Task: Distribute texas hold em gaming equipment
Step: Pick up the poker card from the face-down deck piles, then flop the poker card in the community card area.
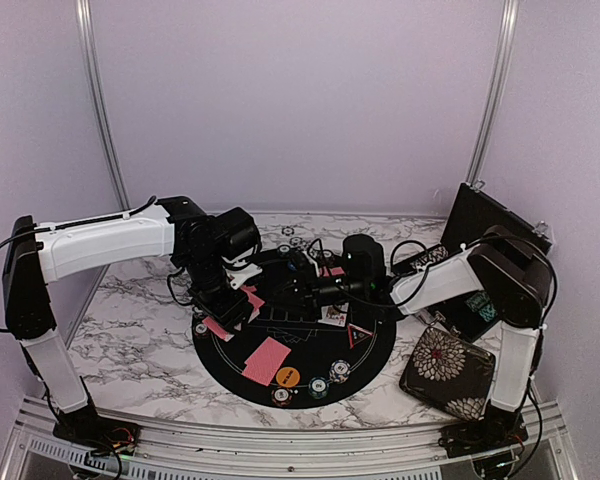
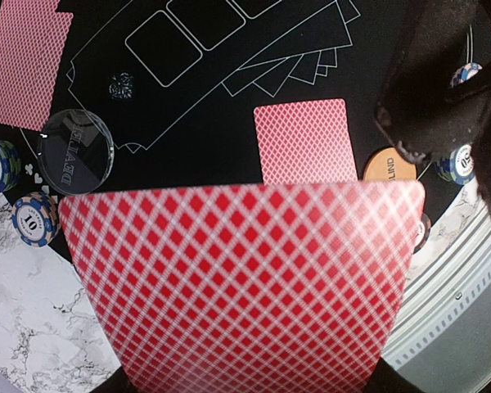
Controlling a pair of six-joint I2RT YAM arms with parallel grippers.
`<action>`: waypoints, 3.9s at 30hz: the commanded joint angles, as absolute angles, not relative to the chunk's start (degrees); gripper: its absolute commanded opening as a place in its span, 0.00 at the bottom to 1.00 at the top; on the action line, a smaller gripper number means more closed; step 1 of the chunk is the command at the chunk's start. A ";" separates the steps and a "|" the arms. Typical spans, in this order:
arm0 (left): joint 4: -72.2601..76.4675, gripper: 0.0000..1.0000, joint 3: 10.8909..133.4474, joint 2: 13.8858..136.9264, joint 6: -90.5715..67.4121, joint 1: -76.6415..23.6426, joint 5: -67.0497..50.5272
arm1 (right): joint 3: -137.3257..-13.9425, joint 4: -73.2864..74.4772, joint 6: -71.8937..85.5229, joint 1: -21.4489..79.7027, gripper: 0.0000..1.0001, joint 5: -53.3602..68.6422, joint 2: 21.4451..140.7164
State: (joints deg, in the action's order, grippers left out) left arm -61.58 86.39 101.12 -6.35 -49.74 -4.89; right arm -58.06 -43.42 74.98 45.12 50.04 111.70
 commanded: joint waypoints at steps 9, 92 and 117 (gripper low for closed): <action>-62.14 0.44 86.75 101.10 -5.63 -50.02 -4.84 | -61.98 -43.18 74.74 46.09 0.20 50.35 114.20; -61.19 0.44 84.11 100.53 -6.07 -49.44 -3.99 | -54.18 -10.20 3.81 37.69 0.00 4.23 91.66; -60.82 0.45 83.06 99.15 -5.98 -48.60 -4.39 | -51.65 -18.84 -22.89 49.15 0.00 -12.67 100.69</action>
